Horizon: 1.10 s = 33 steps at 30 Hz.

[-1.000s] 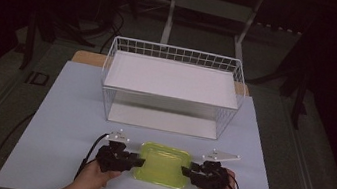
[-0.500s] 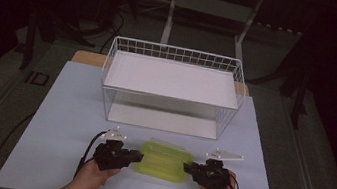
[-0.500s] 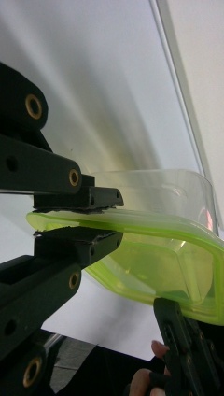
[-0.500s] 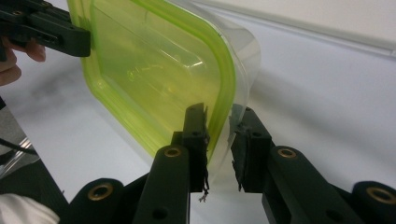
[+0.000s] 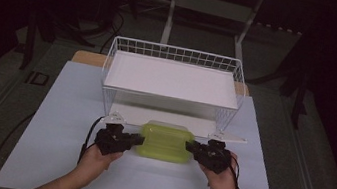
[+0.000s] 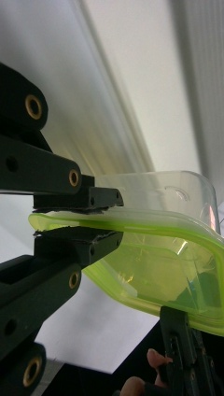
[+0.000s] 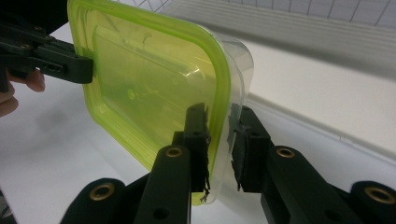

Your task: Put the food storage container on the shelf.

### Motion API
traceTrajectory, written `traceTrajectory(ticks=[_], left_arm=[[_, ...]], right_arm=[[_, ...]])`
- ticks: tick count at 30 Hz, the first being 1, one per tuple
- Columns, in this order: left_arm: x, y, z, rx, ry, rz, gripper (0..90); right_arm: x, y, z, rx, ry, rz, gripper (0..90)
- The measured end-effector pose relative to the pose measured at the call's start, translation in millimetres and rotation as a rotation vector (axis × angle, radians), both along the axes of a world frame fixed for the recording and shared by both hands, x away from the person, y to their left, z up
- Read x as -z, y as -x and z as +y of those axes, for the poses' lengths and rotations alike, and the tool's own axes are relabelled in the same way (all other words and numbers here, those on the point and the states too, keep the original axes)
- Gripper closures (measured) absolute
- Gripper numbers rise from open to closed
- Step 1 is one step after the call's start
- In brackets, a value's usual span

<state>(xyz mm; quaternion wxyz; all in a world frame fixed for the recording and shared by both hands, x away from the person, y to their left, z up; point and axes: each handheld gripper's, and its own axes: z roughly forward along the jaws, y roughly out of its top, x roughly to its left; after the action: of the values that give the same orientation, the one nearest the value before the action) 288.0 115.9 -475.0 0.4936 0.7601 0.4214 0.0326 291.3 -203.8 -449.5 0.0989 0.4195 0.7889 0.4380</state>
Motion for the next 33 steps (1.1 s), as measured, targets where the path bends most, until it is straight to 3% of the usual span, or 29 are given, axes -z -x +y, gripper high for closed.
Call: traceTrajectory(ticks=[13,24,27,33], left_arm=[[8.7,-38.0,8.3,-0.041,0.010,-0.012,81.1],[25.7,-57.0,5.6,-0.078,0.009,0.001,81.0],[25.7,-61.2,4.6,-0.091,-0.002,-0.003,81.0],[26.6,-70.7,5.8,-0.105,-0.005,0.010,81.0]], right_arm=[[7.8,-42.1,13.4,0.041,-0.012,0.003,76.7],[23.5,-61.2,19.6,0.086,0.009,-0.015,75.4],[27.3,-66.3,21.5,0.108,0.014,-0.037,74.9],[30.3,-75.5,24.1,0.121,0.014,-0.034,74.8]])
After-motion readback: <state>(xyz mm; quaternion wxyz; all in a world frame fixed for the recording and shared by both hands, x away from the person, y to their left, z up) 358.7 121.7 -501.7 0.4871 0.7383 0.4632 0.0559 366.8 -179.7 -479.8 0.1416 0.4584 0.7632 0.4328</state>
